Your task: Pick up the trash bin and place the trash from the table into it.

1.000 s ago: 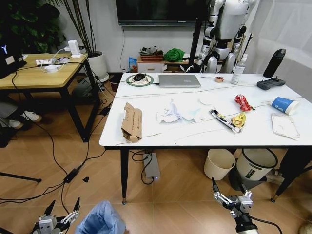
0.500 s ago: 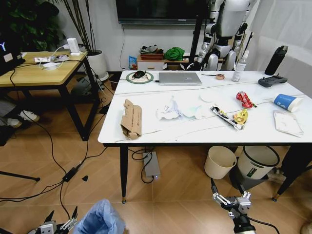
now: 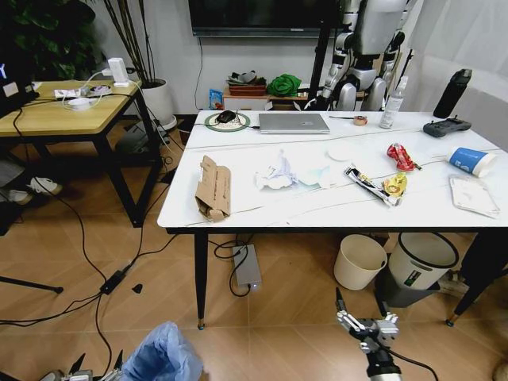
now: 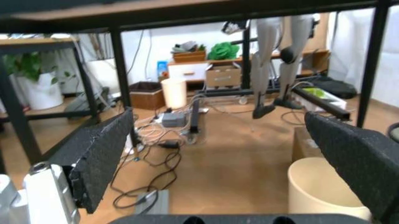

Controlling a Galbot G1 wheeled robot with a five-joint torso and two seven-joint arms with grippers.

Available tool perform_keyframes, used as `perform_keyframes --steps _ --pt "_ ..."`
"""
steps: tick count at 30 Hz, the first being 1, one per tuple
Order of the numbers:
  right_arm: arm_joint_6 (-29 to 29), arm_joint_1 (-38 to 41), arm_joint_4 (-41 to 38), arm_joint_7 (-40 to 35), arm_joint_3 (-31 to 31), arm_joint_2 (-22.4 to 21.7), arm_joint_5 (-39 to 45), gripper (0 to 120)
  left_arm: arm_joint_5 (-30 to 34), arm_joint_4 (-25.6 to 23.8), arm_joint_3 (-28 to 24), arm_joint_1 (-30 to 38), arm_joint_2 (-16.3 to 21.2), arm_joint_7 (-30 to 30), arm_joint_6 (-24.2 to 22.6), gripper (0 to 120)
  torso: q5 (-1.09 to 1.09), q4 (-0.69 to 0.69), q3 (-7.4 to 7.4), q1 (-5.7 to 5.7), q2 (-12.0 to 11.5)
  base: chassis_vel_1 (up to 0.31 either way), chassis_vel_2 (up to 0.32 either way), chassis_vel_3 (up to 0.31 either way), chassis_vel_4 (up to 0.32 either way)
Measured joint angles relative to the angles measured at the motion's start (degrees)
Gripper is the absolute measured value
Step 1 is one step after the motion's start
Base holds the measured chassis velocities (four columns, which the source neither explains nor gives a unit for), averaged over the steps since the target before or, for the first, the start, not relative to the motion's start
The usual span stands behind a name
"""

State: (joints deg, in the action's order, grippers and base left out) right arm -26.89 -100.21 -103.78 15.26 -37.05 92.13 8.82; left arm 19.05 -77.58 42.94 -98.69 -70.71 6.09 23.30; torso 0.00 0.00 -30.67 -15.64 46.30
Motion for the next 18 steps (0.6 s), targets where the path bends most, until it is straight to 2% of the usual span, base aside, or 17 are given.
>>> perform_keyframes --steps 9,18 --pt "-1.39 -0.82 1.45 -0.01 0.55 0.0 -1.32 100 0.66 5.9 -1.58 3.01 -1.01 0.58 -0.9 100 0.0 0.0 1.51 1.08 -2.58 0.0 0.0 0.0 0.0" --pt "-1.92 -1.33 1.81 -0.04 0.4 0.0 -1.06 100 0.09 9.75 -1.92 5.04 -1.78 0.74 -1.5 100 0.0 0.0 2.65 1.88 -4.53 0.0 0.0 0.0 0.0"
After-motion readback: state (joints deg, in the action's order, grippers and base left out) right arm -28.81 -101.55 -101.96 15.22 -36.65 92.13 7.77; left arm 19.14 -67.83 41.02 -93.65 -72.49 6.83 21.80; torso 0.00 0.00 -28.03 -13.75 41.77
